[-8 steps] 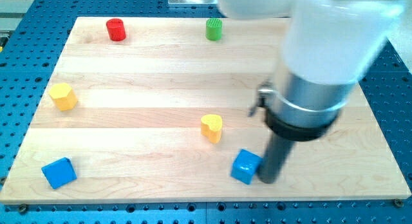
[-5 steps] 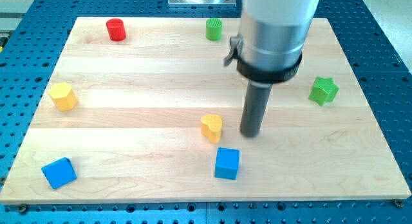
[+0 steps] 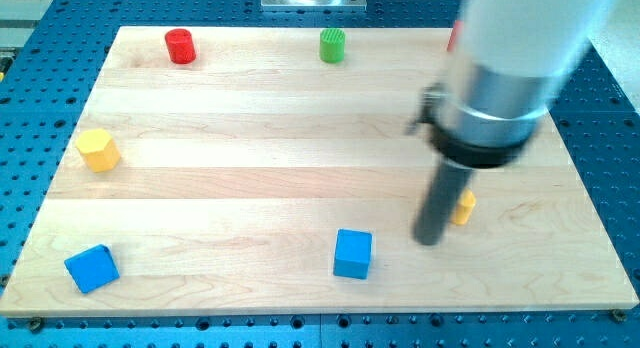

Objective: Push the heart to the bottom right corner

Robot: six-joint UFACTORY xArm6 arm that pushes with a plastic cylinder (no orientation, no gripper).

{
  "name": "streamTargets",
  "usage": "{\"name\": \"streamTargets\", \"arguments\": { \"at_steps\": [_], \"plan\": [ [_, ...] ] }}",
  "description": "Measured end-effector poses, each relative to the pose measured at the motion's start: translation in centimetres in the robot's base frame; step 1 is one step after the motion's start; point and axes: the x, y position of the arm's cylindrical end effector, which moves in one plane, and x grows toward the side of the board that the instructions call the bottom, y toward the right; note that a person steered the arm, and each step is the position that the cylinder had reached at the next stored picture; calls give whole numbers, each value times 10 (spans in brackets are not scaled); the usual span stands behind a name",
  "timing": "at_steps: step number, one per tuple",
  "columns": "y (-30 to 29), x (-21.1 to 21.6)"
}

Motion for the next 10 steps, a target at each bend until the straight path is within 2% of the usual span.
{"name": "streamTargets", "arguments": {
  "at_steps": [2,3,4,5,6,8,9,10],
  "plan": [
    [34,-30],
    [68,-25],
    [74,-44],
    [95,-17],
    [100,-11],
    [139,-22],
    [144,-51],
    [172,-25]
  ]
}}
